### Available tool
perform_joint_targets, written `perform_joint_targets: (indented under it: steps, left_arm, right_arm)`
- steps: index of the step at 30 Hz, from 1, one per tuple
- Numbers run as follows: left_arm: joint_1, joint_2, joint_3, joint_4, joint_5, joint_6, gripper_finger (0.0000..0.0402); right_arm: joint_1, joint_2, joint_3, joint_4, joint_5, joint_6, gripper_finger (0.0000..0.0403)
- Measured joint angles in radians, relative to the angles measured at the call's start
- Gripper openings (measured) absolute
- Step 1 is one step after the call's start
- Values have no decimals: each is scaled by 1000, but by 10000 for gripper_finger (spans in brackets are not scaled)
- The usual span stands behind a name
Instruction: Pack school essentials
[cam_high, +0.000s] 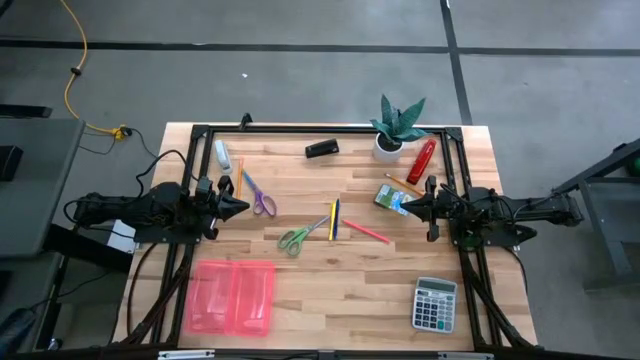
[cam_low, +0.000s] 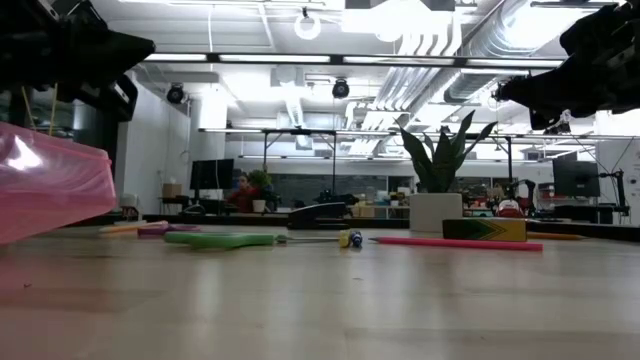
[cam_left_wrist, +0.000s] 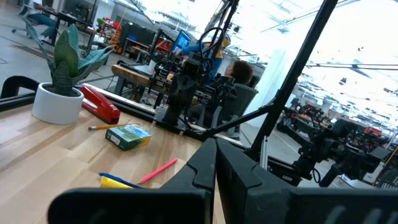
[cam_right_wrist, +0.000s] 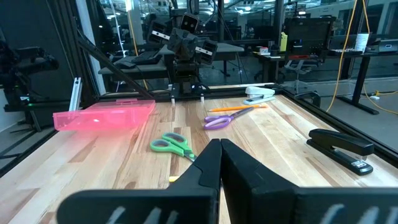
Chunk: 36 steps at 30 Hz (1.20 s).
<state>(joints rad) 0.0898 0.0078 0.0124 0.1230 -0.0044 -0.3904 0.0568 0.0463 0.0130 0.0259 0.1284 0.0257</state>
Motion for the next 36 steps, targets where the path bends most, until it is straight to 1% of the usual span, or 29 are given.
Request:
perform_joint_targets:
  steps: [19, 22, 24, 27, 33, 34, 36]
  left_arm:
    - [0, 0, 0, 0, 0, 0, 1]
    - [0, 0, 0, 0, 0, 0, 1]
    - [0, 0, 0, 0, 0, 0, 1]
    - [0, 0, 0, 0, 0, 0, 1]
    - [0, 0, 0, 0, 0, 0, 1]
    - [0, 0, 0, 0, 0, 0, 1]
    - [0, 0, 0, 0, 0, 0, 1]
  right_arm:
    - [0, 0, 0, 0, 0, 0, 0]
    - [0, 0, 0, 9, 0, 45, 0]
    - [0, 1, -1, 84, 2, 102, 0]
    - [0, -1, -1, 293, 4, 199, 0]
    - [0, 6, 0, 711, 99, 237, 0]
    - [0, 14, 1, 749, 108, 245, 0]
    - [0, 41, 24, 748, 107, 291, 0]
